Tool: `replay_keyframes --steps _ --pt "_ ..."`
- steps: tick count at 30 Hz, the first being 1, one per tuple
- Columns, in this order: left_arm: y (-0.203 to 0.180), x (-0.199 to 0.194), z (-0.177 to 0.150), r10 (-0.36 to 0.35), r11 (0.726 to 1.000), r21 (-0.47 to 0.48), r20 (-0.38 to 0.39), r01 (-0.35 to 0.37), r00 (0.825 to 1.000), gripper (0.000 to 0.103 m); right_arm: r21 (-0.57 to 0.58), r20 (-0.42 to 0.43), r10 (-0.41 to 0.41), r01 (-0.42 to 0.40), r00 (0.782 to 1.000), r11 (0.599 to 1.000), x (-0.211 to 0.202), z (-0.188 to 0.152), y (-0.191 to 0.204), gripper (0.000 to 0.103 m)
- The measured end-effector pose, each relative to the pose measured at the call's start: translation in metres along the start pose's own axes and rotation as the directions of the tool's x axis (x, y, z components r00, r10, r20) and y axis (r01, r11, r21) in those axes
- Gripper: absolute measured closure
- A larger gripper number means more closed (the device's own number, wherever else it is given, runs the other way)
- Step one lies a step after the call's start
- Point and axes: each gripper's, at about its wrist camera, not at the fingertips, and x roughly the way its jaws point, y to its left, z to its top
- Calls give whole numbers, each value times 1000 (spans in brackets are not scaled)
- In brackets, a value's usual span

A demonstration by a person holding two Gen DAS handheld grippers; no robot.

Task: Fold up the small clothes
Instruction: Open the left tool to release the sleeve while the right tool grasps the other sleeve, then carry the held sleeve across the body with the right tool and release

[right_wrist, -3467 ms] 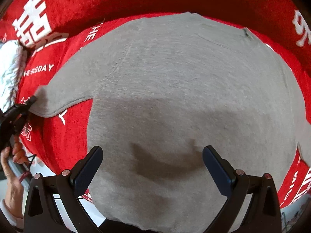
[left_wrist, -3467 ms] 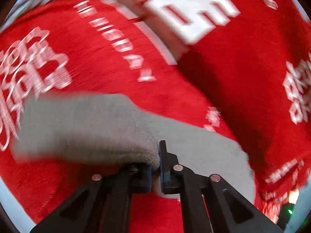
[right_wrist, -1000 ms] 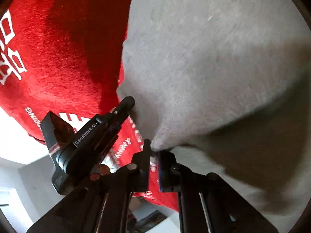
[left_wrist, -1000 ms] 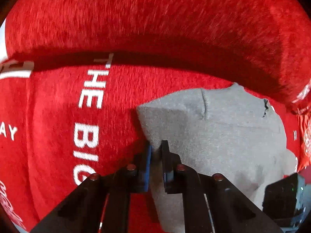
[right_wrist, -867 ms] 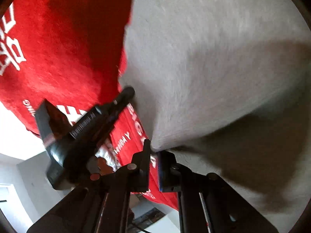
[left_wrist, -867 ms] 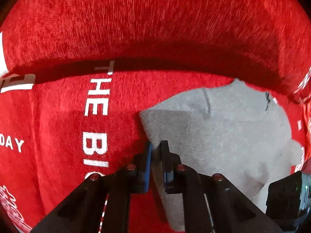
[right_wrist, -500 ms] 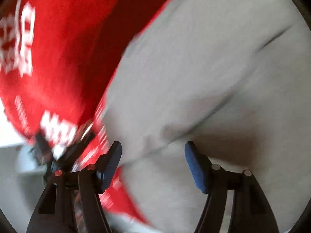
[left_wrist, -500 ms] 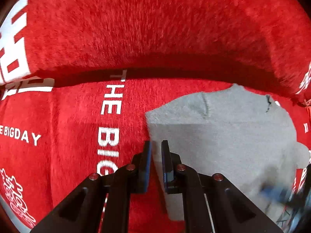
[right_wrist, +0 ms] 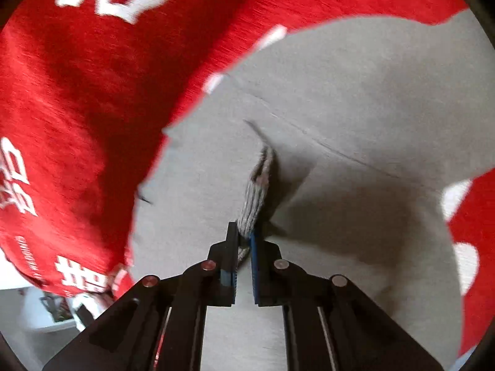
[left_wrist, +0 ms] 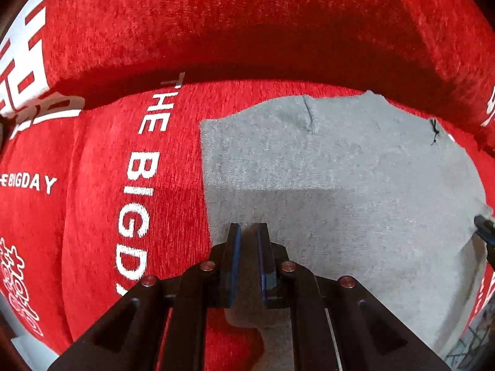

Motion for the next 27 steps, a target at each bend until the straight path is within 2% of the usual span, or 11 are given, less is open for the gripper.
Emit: replay_keyframes --steps 2,7,9,10,11,19,20,21,22,23,27 --pt "-6 0 0 31 999 25 0 -31 1000 91 31 -5 41 -41 999 999 -6 -3 -19 96" --pt "-17 -8 -3 41 999 13 -25 -40 999 91 -47 -11 4 -5 1000 999 -25 -4 -11 88" --pt "-26 -15 -8 30 999 12 -34 -29 999 91 -81 -19 14 -15 1000 997 -32 -6 -9 63" --pt "-33 -18 -11 20 1000 17 -39 -20 999 91 -97 -23 17 -19 1000 995 -38 -8 -10 41" --pt "-38 -21 -14 14 1000 21 -44 -13 999 91 -113 -28 23 -26 999 993 -46 -10 -14 35" --pt "-105 -39 -36 -43 997 55 -109 49 993 88 -159 -79 31 -43 996 986 -56 -16 -22 32" --pt "-115 -41 -39 -33 997 66 -107 41 994 81 -155 -81 34 -46 996 987 -56 -16 -24 29" --pt "-121 -43 -41 -28 997 74 -104 36 994 45 -151 -83 38 -50 996 987 -57 -16 -27 27" --pt "-129 -46 -44 -21 996 83 -89 28 996 17 -150 -86 41 -53 995 987 -58 -15 -29 26" --pt "-135 -50 -46 -17 996 89 -71 23 997 11 -142 -89 47 -59 995 988 -59 -15 -33 26" --pt "-158 -53 -51 -11 992 123 -75 20 997 11 -122 -95 57 -69 994 990 -63 -13 -47 23"
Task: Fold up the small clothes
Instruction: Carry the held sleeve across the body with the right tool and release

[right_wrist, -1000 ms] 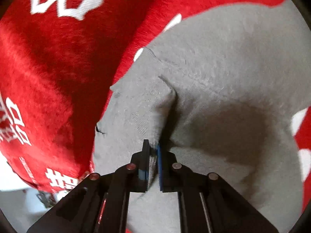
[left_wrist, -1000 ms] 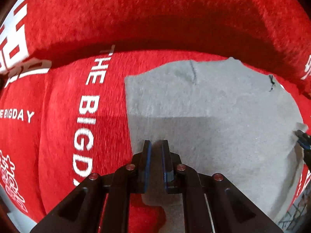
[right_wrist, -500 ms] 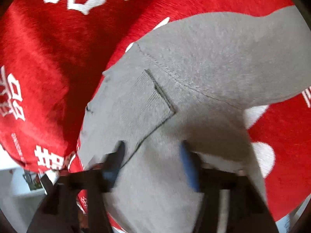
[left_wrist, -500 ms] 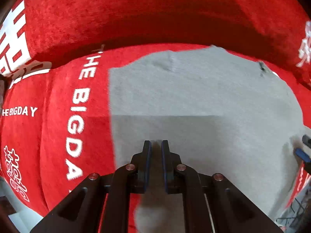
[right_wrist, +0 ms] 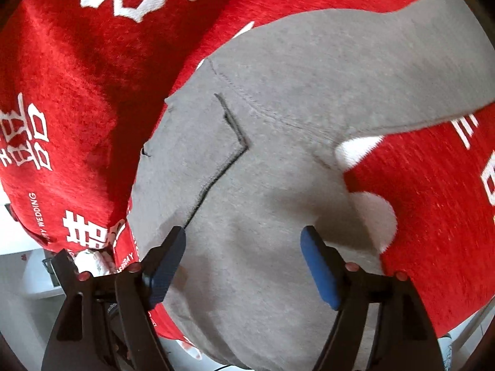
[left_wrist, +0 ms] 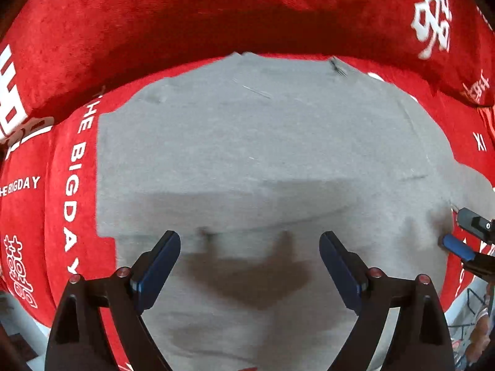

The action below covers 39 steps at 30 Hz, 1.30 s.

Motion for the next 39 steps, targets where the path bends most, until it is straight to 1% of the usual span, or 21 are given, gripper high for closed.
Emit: replay_keyframes --steps 6,10,13,17,22,26,31,36,39 --pt "-23 15 1 -2 1000 -16 -73 1 997 11 30 21 7 -7 1000 1000 -16 5 -24 23" --pt "-38 31 2 -4 1000 -20 -129 1 992 11 80 56 9 -13 998 997 -31 11 -51 22" --pt "-57 35 3 9 1000 26 -135 -5 991 11 142 87 15 -27 996 989 -44 17 -77 22" --pt "-81 35 4 29 997 76 -123 -20 992 11 220 142 8 -39 990 975 -63 24 -109 21" --pt "-108 34 7 29 994 111 -106 -17 994 11 303 221 7 -76 975 950 -86 34 -142 19" --pt "-128 34 10 22 991 136 -114 -7 993 11 365 268 13 -114 963 924 -102 43 -162 18" --pt "-154 37 17 20 987 161 -118 -1 993 11 407 316 40 -173 948 897 -116 53 -176 18" --pt "-177 40 22 3 986 168 -126 18 992 11 438 378 76 -250 923 864 -127 63 -190 18" --pt "-187 43 24 -8 985 168 -138 31 990 11 443 407 88 -280 909 851 -131 72 -197 18"
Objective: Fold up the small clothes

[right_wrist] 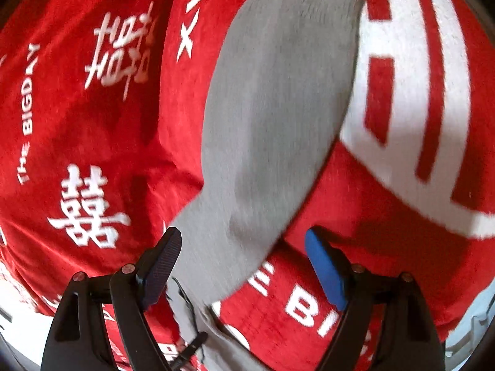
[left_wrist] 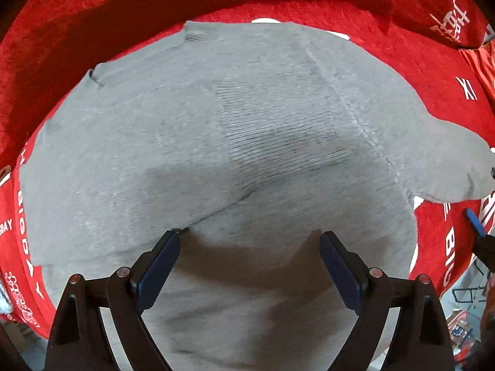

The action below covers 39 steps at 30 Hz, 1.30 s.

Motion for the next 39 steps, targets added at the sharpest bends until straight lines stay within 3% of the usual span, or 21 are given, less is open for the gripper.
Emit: replay_keyframes --steps 5,9,12,13,14,16,20,22,25,27,32,35,39 --pt "-18 0 9 -36 999 12 11 36 999 11 12 25 52 -52 998 999 -2 15 7 18" --pt "-25 -4 14 -30 1000 -6 37 31 999 11 11 57 94 -95 994 995 -5 26 14 18" --pt "-17 -12 21 -18 999 -30 42 19 999 11 31 35 107 -108 994 994 -1 31 16 19" --pt "-12 -15 22 -11 999 -32 44 13 999 11 44 19 104 -105 994 994 3 32 16 31" --pt "-13 -15 24 -10 999 -34 46 11 999 11 48 1 107 -107 994 993 6 32 17 62" --pt "-13 -16 26 -9 999 -32 43 10 999 11 28 -36 116 -115 993 993 13 28 24 95" --pt "-7 -14 29 18 1000 -21 28 -17 999 11 -98 -60 155 -161 986 982 19 15 65 95" --pt "15 -21 33 14 1000 -25 35 -13 999 11 -174 -98 164 -179 982 968 27 3 93 95" --pt "31 -26 28 8 999 -48 41 -6 999 11 -344 -167 120 -172 979 923 44 -25 143 95" --pt "45 -29 24 -9 997 -81 43 12 999 11 -484 -217 80 -178 973 857 60 -56 184 95" --pt "83 -35 13 -16 987 -156 74 27 997 11 -706 -333 -24 -233 943 668 112 -154 255 95" --pt "115 -43 5 -19 972 -229 115 45 993 11 -766 -396 -116 -258 911 589 152 -216 265 95" --pt "165 -48 -8 20 942 -333 147 31 989 11 -811 -422 -288 -215 859 545 213 -276 250 94"
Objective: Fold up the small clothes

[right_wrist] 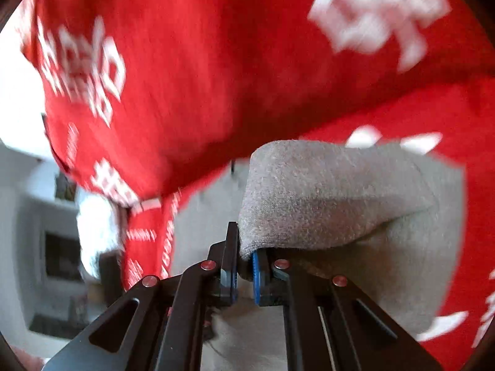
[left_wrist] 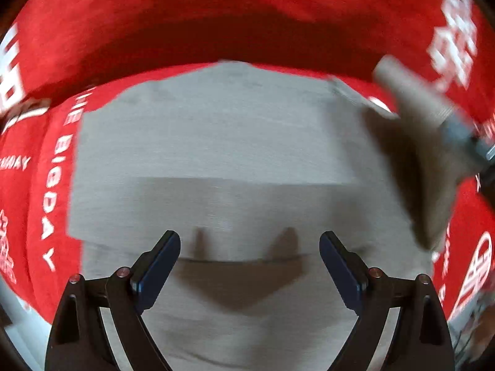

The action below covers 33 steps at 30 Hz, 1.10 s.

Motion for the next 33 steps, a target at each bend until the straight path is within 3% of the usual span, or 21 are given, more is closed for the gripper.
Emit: replay_keyframes --steps 4,6,8,9,12,13,14,16,18,20,24,27,30,33 --pt "42 7 3 29 998 -57 -8 -29 1000 11 13 -141 -132 135 981 991 54 -19 -2 89" --pt "73 1 -6 33 997 -67 -6 -33 999 11 83 -107 -79 88 991 993 45 -27 -12 81" --pt "85 2 -3 23 997 -74 4 -23 1000 11 199 -27 -16 21 1000 980 26 -31 -23 28" --pt "81 5 -1 12 997 -81 10 -11 1000 11 241 18 -15 10 1000 970 17 -32 -29 22" --pt "77 9 -4 -38 994 -104 25 41 999 11 378 106 -40 -4 994 926 1 -29 -51 24" --pt "82 11 -4 -63 991 -113 31 66 998 11 430 130 -43 -17 991 903 -1 -26 -59 33" --pt "86 11 -3 -102 986 -126 38 106 994 11 454 135 -52 -16 989 891 -1 -24 -64 61" --pt "94 17 5 -164 975 -145 48 169 985 11 417 134 -74 11 988 909 4 -14 -57 95" --pt "102 15 7 -236 955 -168 68 244 969 11 286 122 -81 43 989 957 13 -5 -27 95" --pt "111 12 9 -307 928 -192 90 318 948 11 69 75 -89 84 993 994 29 -5 20 95" --pt "133 17 15 -444 857 -242 105 456 890 11 -212 -54 -114 100 992 972 60 -27 71 95" --pt "141 24 16 -499 818 -275 101 506 861 11 -315 -165 -175 116 971 942 94 -55 86 94" --pt "141 34 16 -543 791 -286 78 541 836 11 -340 -225 -226 141 948 930 107 -75 85 87" --pt "134 40 16 -545 798 -274 52 536 837 11 -275 -233 -168 101 958 956 89 -82 76 60"
